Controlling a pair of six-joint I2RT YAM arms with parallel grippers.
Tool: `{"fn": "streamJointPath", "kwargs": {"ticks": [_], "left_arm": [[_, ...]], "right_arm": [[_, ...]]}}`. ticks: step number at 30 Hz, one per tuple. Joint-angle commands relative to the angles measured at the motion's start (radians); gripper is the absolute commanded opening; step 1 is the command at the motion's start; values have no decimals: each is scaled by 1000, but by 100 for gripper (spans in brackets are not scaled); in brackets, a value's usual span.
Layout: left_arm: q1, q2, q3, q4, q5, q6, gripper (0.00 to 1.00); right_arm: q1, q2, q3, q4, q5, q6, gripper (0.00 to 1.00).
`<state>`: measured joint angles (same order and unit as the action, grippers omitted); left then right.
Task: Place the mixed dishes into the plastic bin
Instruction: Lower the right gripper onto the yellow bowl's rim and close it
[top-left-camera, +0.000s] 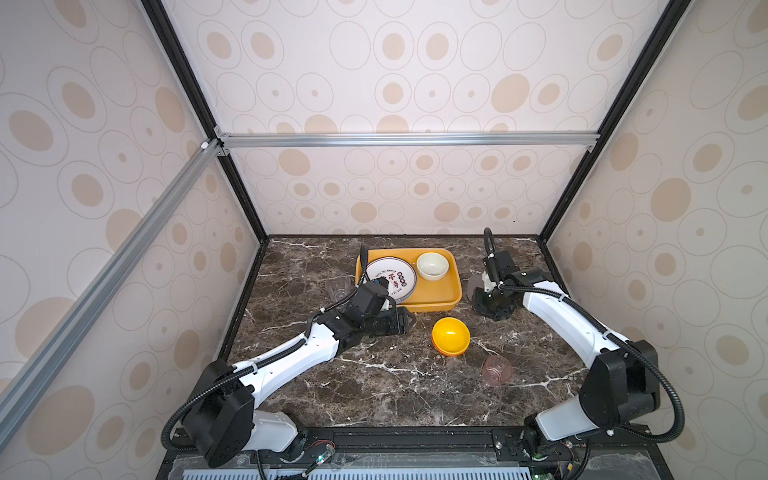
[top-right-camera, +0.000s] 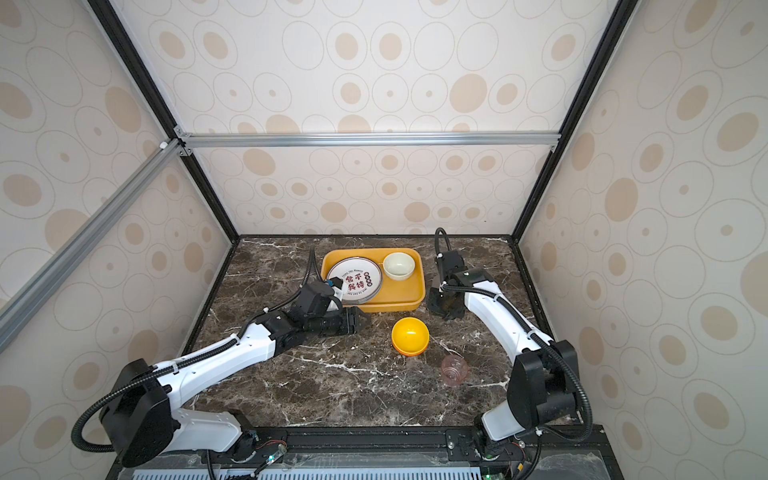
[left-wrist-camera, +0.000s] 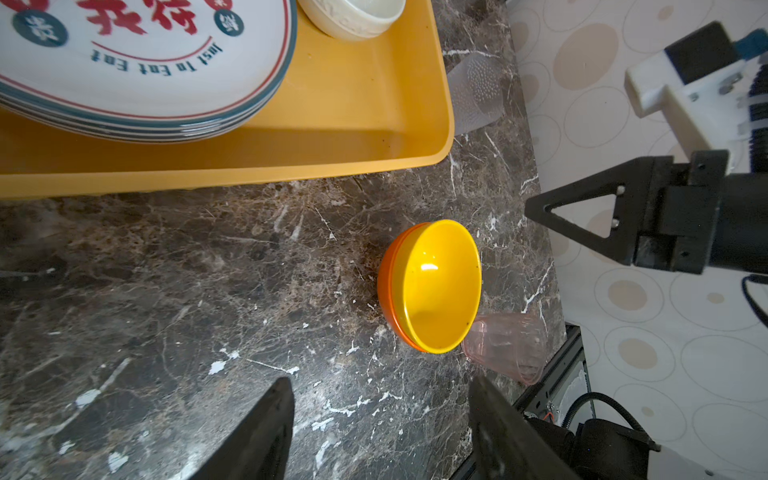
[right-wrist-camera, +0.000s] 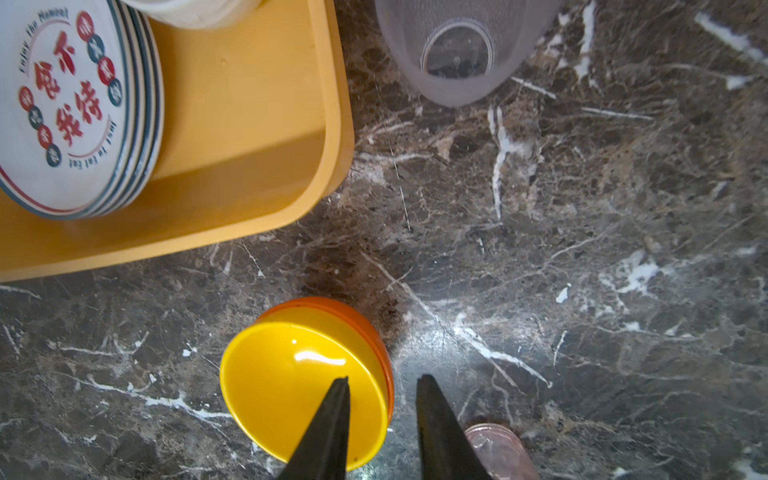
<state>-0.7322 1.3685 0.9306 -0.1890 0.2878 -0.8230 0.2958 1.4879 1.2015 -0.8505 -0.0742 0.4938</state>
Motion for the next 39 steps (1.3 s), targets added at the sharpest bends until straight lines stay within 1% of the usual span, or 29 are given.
{"fn": "streamJointPath", "kwargs": {"ticks": [1,7,17,22,27,33,39], "left_arm": [[-19,27,55,15,6,31,66],[-39,60,70,21,8,36,66],[-46,57,56,22,1,35,66],[-45,57,48,27,1,29,66],[-47,55,39,33,-3,24,66],[-48,48,30,37,-6,19,66],[-48,47,22,36,-9,12,66]], "right_arm": [[22,-28,-40,-21,13,-19,30],[73,-21,-97,-11,30,5,34],[109,1,-147,36,18,52,32],[112,18,-158,50,16,55,29],[115,28,-167,66,11,59,24],[120,41,-173,75,6,59,22],[125,49,-175,77,2,57,16]]}}
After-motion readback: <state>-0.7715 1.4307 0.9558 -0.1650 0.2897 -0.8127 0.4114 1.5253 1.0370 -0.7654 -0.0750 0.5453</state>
